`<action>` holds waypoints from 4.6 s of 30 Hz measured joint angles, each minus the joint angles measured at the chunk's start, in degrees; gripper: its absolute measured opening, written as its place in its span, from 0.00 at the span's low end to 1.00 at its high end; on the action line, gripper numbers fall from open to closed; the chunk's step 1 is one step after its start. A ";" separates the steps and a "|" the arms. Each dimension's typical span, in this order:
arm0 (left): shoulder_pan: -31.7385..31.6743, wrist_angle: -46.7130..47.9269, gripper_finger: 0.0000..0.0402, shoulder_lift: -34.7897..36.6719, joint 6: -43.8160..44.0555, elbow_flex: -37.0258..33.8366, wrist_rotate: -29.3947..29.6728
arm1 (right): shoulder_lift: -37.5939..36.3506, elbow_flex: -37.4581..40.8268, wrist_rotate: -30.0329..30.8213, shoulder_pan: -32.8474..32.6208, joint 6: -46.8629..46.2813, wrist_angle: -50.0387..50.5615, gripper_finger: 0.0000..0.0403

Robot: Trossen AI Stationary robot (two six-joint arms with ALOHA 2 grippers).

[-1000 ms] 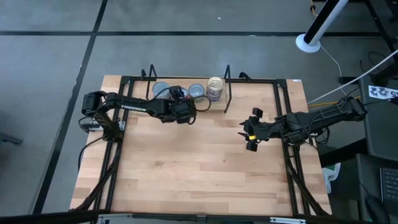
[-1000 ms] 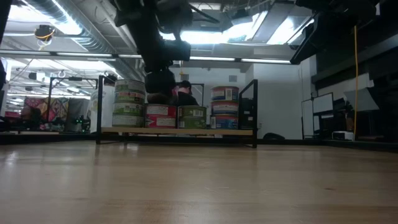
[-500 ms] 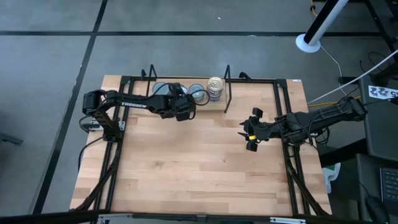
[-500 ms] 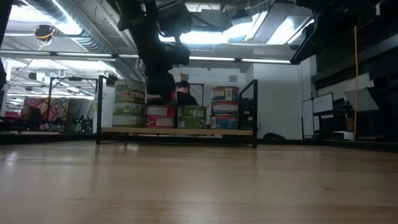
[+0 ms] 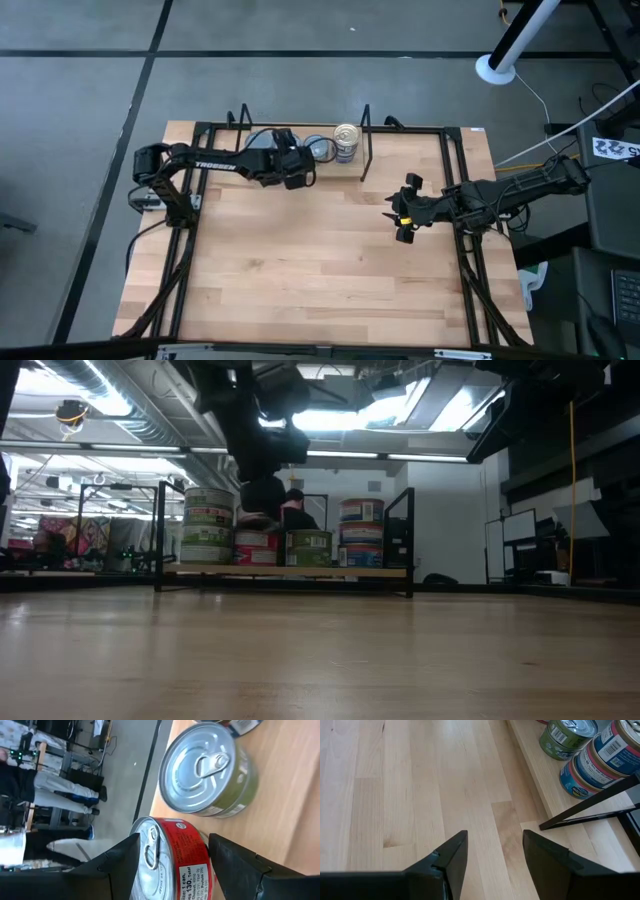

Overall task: Stack canned seafood by type on shelf
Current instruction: Stack the red tuna can on top of the red tuna can on the shelf, then return to Home Position

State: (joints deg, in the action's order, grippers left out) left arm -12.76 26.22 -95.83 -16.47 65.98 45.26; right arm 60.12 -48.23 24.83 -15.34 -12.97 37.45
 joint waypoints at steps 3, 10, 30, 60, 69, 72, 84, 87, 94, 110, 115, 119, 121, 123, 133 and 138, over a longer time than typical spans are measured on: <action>-0.76 -0.28 0.58 0.00 0.08 0.00 0.04 | 0.00 0.00 0.01 -0.01 0.00 -0.01 0.47; -1.65 -2.23 0.58 0.00 -0.30 0.02 0.30 | 0.00 0.00 0.00 0.01 0.00 0.00 0.47; -3.65 -1.65 0.58 0.00 -0.04 0.04 6.04 | 0.02 0.00 -0.02 0.01 -0.01 0.04 0.47; 12.33 17.98 0.21 34.06 22.17 0.81 -0.30 | -25.59 8.81 0.32 -0.01 1.51 -0.05 0.47; 19.70 24.06 0.02 41.87 38.85 -7.29 -1.34 | -27.57 13.29 1.58 -0.01 1.68 -0.99 0.41; 21.99 21.89 0.01 43.87 41.96 -13.12 -1.12 | -28.01 14.50 1.59 -0.01 1.70 -0.92 0.33; 25.21 2.07 0.01 62.71 45.03 -39.03 3.06 | -36.38 15.23 0.34 -0.01 4.44 -0.81 0.06; 25.18 -4.29 0.01 68.53 42.71 -44.65 3.08 | -40.71 15.23 0.18 -0.01 4.48 -0.90 0.08; 25.14 -27.60 0.01 79.41 30.59 -57.77 -4.21 | -50.12 21.71 -0.36 -0.01 6.44 -11.93 0.03; 22.15 -45.27 0.01 85.90 9.98 -65.48 -19.24 | -54.01 39.20 -5.76 -0.01 19.51 -37.32 0.01; 19.40 -44.56 0.01 88.18 6.27 -65.48 -19.26 | -54.01 41.11 -9.62 -0.01 18.06 -37.16 0.01; 17.06 -42.45 0.01 90.07 5.62 -65.48 -19.28 | -54.01 43.53 -9.98 -0.01 15.52 -37.41 0.01; 16.03 -40.21 0.01 91.06 6.08 -65.48 -19.26 | -54.01 45.00 -9.99 -0.01 14.48 -38.17 0.01; 15.07 -38.33 0.01 91.95 7.09 -65.48 -19.27 | -54.01 47.15 -9.98 0.01 14.38 -41.46 0.01; 12.44 -37.11 0.01 93.22 7.54 -65.44 -22.51 | -53.64 47.54 -11.69 12.85 20.22 -43.79 0.01; 11.32 -36.96 0.01 93.20 5.41 -65.44 -22.54 | -53.62 47.58 -22.22 23.18 17.36 -40.83 0.01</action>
State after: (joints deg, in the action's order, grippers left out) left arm -1.43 -10.74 -2.63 -11.06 0.54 22.72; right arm 6.50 -0.64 2.62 7.84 4.38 -3.38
